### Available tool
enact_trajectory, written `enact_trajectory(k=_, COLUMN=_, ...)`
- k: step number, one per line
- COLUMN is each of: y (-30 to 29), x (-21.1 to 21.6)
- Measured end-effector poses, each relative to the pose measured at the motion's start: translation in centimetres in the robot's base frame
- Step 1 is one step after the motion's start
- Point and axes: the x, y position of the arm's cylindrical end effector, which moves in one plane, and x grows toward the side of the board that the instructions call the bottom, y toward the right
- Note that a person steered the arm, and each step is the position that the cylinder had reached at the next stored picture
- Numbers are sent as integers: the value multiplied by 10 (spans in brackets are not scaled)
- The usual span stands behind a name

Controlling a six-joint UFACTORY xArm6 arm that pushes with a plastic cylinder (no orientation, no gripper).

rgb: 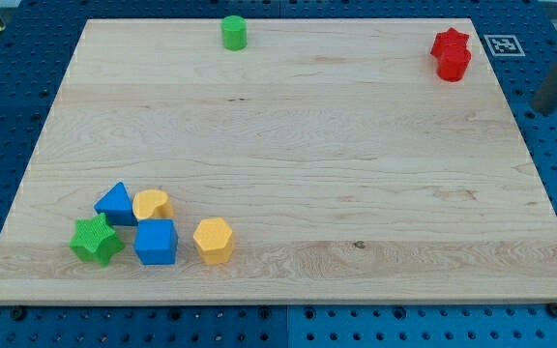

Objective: Move the red circle to the center of the board

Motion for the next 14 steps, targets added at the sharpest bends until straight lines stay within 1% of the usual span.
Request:
enact_trajectory(k=1, y=-11, x=-30)
enact_trajectory(k=2, y=-38, x=-54)
enact_trajectory(k=3, y=-68, x=-74)
enact_trajectory(k=4, y=-94, x=-78)
enact_trajectory(k=7, y=-146, x=-77)
enact_trajectory(k=9, y=-150, x=-67)
enact_trajectory(k=10, y=-165, x=-64)
enact_trajectory(k=13, y=-166, x=-39)
enact_trajectory(k=14, y=-174, x=-36)
